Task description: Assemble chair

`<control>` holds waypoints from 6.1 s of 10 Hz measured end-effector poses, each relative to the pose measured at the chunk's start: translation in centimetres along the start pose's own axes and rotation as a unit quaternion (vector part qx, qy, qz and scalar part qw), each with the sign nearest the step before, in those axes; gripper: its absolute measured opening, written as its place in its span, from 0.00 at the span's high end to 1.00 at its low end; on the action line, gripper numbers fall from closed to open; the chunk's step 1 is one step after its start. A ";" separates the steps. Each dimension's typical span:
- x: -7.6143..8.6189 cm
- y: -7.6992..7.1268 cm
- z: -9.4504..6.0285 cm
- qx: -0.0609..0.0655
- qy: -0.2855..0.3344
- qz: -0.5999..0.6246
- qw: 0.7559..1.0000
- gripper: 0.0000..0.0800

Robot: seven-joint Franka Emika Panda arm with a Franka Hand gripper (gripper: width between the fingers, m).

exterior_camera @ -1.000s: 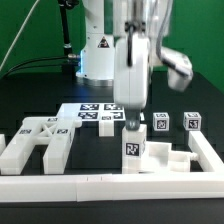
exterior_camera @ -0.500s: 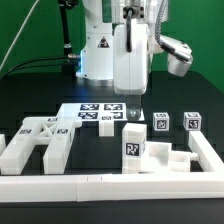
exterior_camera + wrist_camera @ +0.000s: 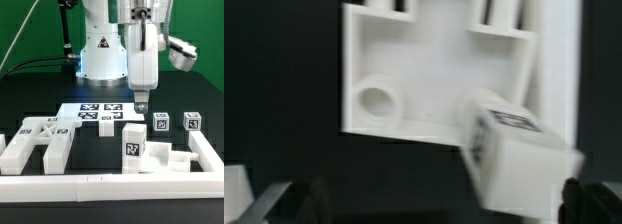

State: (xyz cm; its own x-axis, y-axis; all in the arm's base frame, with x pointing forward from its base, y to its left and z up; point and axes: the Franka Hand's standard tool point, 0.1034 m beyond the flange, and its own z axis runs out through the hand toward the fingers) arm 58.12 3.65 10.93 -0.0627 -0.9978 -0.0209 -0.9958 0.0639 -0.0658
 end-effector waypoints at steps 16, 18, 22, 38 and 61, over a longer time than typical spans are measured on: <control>5.9 6.7 4.3 -0.019 -0.019 -0.655 0.755 0.19; 6.9 8.0 4.8 -0.056 -0.073 -0.729 0.679 0.19; 6.6 9.3 4.9 -0.100 -0.123 -0.705 0.691 0.19; 5.9 12.9 8.2 -0.314 -0.354 -0.599 0.646 0.19; 2.8 1.4 -6.5 -0.060 -0.134 -0.680 0.719 0.64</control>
Offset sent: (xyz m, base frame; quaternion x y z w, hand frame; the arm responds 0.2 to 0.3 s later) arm 0.0000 0.0000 0.0000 0.0000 0.0000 -0.1938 0.9810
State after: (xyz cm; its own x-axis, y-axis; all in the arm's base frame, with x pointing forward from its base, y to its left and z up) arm 56.10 0.88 17.26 0.9729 -0.0966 -0.2100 -0.1238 -0.9849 -0.1207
